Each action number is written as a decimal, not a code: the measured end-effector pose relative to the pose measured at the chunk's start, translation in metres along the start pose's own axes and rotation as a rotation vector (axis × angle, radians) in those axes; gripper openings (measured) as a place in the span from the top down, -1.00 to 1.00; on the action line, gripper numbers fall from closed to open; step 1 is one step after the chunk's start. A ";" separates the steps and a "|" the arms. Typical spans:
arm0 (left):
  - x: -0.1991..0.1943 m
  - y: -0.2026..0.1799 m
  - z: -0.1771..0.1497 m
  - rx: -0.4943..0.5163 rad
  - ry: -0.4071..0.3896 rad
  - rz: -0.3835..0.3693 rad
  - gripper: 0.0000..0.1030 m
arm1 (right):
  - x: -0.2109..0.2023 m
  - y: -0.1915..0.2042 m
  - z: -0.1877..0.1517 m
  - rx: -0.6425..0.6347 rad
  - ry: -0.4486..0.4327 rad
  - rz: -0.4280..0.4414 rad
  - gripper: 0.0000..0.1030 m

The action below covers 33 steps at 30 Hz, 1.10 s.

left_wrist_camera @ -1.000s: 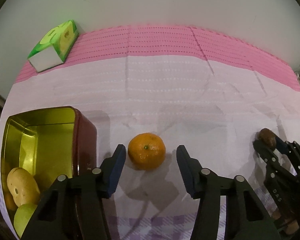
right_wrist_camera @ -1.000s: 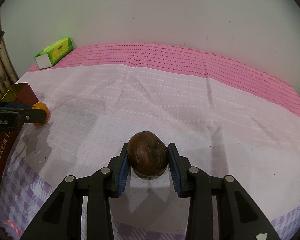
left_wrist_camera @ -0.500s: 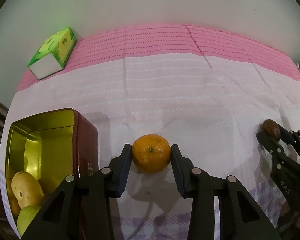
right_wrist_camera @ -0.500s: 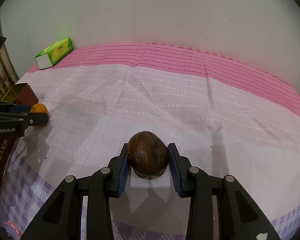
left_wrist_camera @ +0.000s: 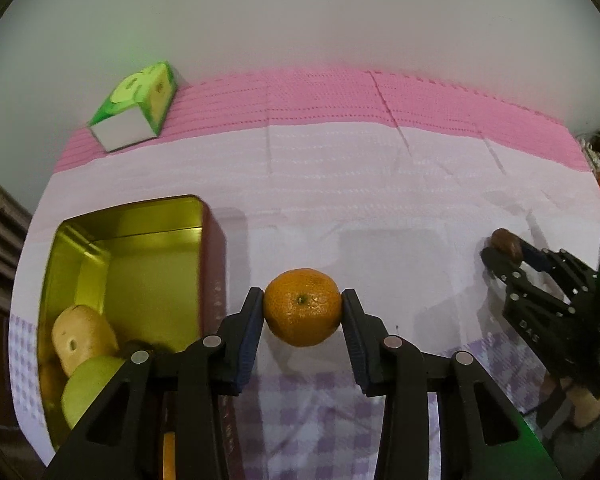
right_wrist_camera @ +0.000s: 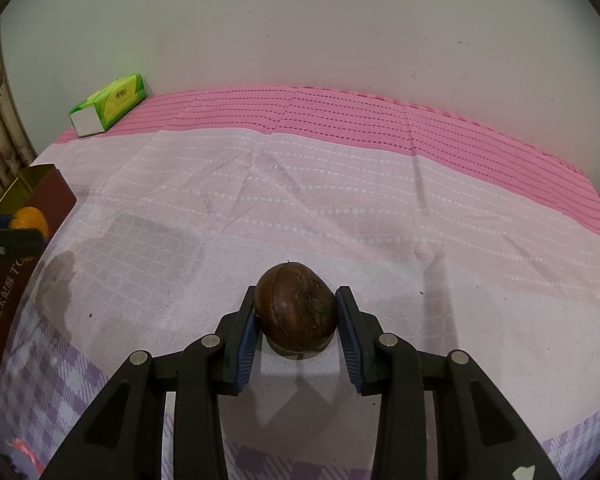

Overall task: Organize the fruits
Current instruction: 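Carry the mandarin into the tray and open left gripper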

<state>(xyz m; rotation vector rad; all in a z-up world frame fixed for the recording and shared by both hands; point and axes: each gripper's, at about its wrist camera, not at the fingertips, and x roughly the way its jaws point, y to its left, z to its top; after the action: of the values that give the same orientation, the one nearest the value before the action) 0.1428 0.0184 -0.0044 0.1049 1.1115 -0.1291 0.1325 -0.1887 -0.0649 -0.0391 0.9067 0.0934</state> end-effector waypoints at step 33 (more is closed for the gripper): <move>-0.062 0.160 -0.056 -0.282 -0.048 0.157 0.22 | 0.002 0.001 -0.001 -0.008 0.001 -0.008 0.34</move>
<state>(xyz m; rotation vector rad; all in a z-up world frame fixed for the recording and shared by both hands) 0.0904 0.1879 0.0299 -0.0626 1.0586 0.1646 0.1332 -0.1875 -0.0670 -0.0503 0.9075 0.0892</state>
